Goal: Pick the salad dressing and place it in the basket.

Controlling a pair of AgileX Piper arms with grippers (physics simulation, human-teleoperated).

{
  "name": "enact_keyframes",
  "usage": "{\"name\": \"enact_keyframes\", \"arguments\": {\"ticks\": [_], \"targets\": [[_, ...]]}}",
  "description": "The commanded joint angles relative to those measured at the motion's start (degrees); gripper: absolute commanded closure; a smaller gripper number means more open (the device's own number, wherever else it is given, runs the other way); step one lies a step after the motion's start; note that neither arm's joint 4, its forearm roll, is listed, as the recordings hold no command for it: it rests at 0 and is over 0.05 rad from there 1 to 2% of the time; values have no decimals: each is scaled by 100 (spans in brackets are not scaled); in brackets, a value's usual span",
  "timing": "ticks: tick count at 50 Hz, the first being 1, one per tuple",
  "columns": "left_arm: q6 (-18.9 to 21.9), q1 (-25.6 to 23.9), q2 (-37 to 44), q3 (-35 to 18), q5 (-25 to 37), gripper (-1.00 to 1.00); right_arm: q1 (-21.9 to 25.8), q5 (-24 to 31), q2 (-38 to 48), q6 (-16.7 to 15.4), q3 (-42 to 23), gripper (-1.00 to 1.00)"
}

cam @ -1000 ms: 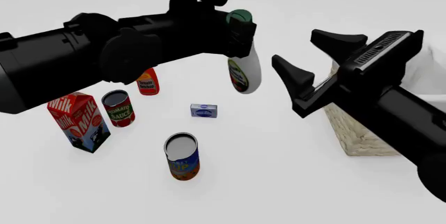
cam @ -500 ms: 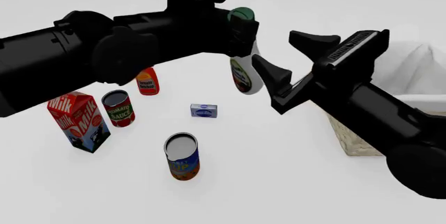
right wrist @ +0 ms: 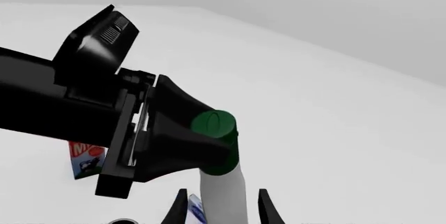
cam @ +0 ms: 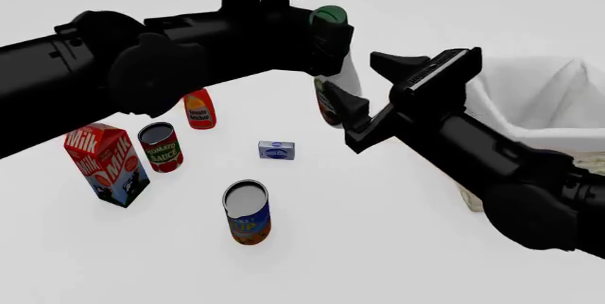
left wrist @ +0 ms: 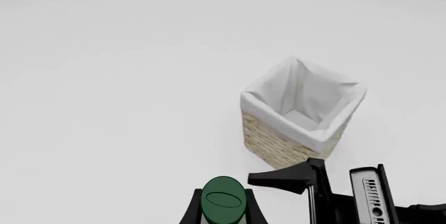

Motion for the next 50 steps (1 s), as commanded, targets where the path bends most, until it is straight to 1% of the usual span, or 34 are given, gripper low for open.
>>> {"name": "enact_keyframes", "arguments": {"ticks": [1, 13, 33, 34, 50], "targets": [[73, -50, -101, -24, -2, 100, -21, -96, 331, 7, -101, -100], [53, -71, -146, -5, 6, 100, -64, -164, 596, 17, -180, -100], [59, -93, -219, 16, 28, 100, -120, -197, 744, -22, -214, -100], [72, -101, -228, 29, 19, 100, -126, -181, 748, -35, -222, 100], [62, -80, -215, 69, -16, 100, -80, -255, 745, -154, -161, 100]]}}
